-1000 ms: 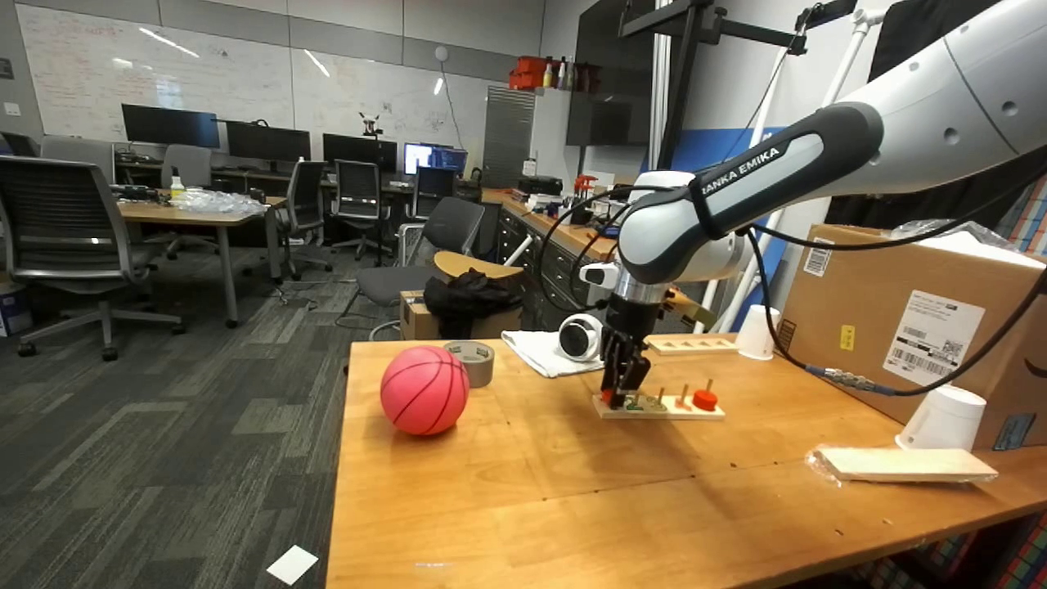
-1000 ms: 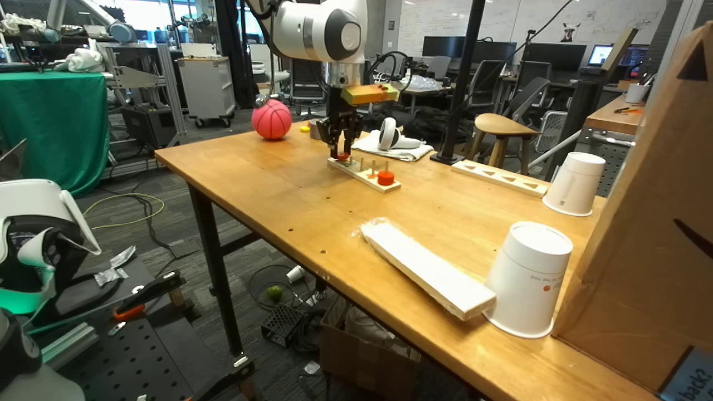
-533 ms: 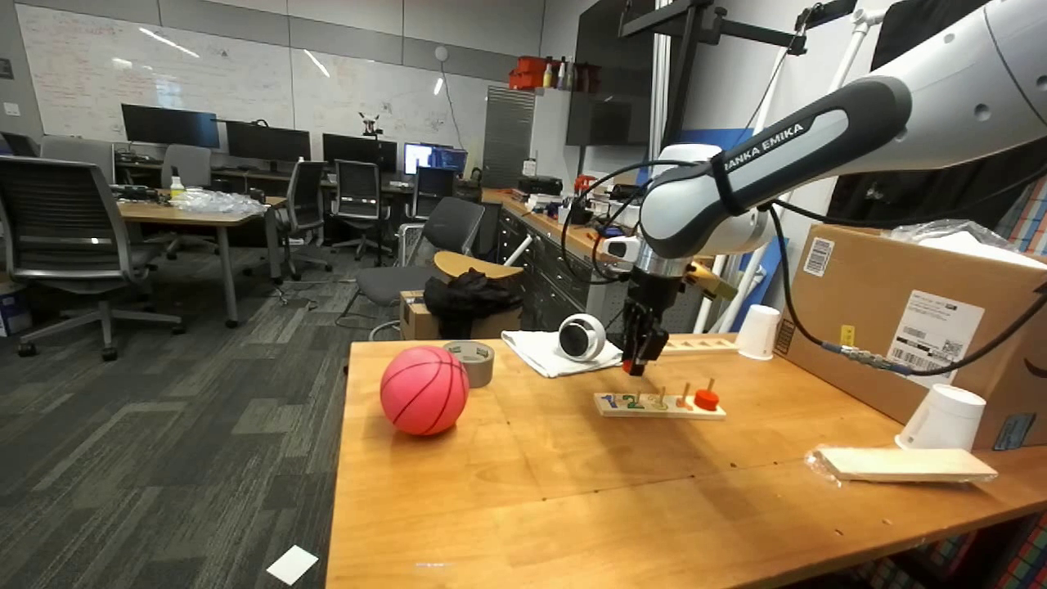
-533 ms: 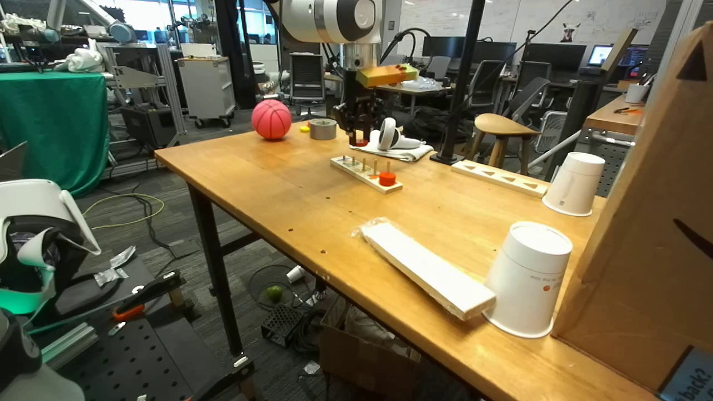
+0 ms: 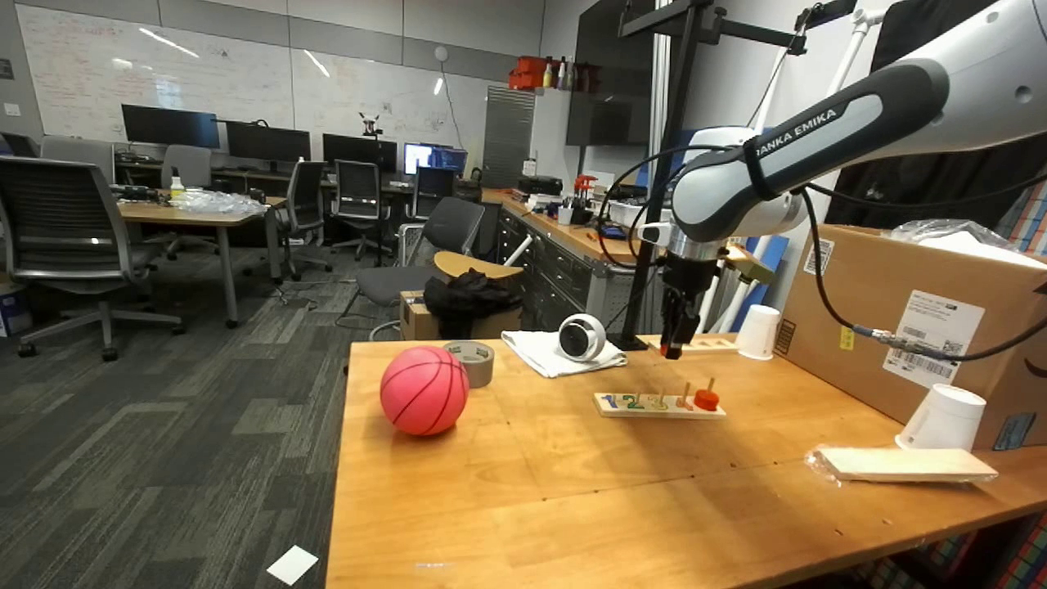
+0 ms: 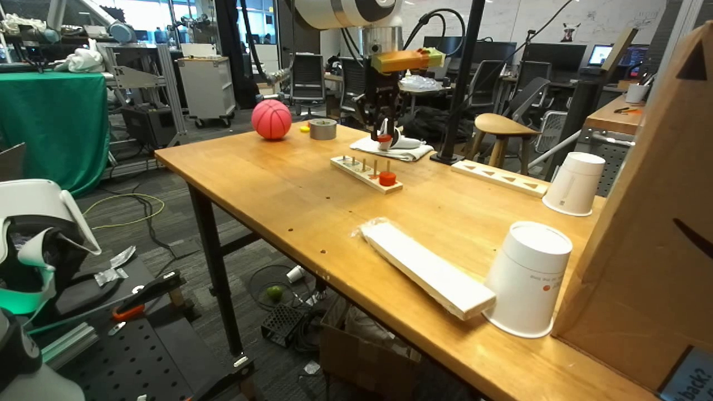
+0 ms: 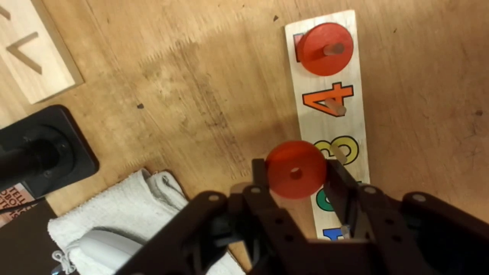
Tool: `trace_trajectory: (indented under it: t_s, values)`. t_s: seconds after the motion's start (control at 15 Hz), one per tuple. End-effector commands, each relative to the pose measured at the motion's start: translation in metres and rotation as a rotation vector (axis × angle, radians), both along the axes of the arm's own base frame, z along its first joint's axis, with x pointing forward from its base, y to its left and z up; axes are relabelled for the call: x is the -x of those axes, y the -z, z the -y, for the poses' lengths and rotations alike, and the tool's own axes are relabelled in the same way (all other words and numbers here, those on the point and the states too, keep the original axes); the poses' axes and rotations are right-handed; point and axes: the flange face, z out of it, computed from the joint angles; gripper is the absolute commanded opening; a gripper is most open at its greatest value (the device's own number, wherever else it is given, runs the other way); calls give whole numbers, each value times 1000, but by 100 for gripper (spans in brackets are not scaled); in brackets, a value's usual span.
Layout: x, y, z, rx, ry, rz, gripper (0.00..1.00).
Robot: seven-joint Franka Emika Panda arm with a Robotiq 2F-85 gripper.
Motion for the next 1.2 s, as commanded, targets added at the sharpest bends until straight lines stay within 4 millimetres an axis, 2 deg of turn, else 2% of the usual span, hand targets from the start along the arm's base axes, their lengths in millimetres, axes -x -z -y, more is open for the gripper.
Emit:
trace_trajectory:
  t_s: [0.0,0.27,0.53,0.87,1.13]
  values:
    - [20,-20,6,20,59,-14,17]
    - [36,-20,14,23,119,-39,17]
    - [47,-12,34,7,184,-48,17]
    - [50,-1,57,-11,222,-52,17]
    - [47,5,56,-35,219,-33,17]
